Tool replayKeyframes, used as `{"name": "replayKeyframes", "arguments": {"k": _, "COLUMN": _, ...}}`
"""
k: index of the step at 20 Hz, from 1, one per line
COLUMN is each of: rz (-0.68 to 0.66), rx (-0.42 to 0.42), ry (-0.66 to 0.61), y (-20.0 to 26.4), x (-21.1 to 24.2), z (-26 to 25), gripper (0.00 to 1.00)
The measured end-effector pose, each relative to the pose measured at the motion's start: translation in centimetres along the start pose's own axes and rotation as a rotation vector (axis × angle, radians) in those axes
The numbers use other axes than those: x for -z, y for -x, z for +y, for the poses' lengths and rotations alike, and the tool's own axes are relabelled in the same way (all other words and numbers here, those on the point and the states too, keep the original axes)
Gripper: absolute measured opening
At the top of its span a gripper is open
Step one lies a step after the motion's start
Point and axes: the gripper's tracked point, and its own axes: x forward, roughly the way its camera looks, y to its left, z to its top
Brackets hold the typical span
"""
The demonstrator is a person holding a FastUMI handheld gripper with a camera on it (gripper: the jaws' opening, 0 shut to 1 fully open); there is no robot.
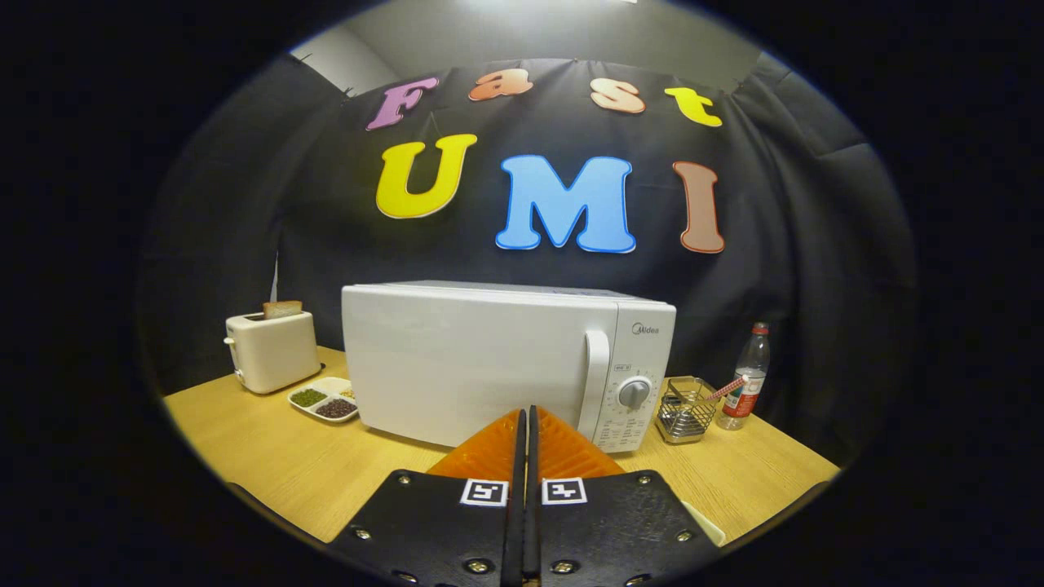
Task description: Open the microwave, put the food inside, and close the microwave door.
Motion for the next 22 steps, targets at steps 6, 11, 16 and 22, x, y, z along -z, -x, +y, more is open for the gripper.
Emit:
{"name": "replayKeyframes", "arguments": {"k": 6, "rz": -0.047, "rx": -0.123, "ry": -0.081, "y": 7.4, "x": -4.9, "z": 4.1, "gripper": 0.01}}
{"name": "replayKeyframes", "arguments": {"k": 11, "rz": -0.070, "rx": -0.190, "ry": -0.086, "y": 11.8, "x": -7.9, "z": 6.0, "gripper": 0.01}}
{"name": "replayKeyframes", "arguments": {"k": 16, "rz": -0.099, "rx": -0.159, "ry": -0.040, "y": 15.7, "x": -8.7, "z": 4.3, "gripper": 0.01}}
{"name": "replayKeyframes", "arguments": {"k": 22, "rz": -0.167, "rx": -0.026, "ry": -0.023, "y": 18.2, "x": -15.0, "z": 0.4, "gripper": 0.01}}
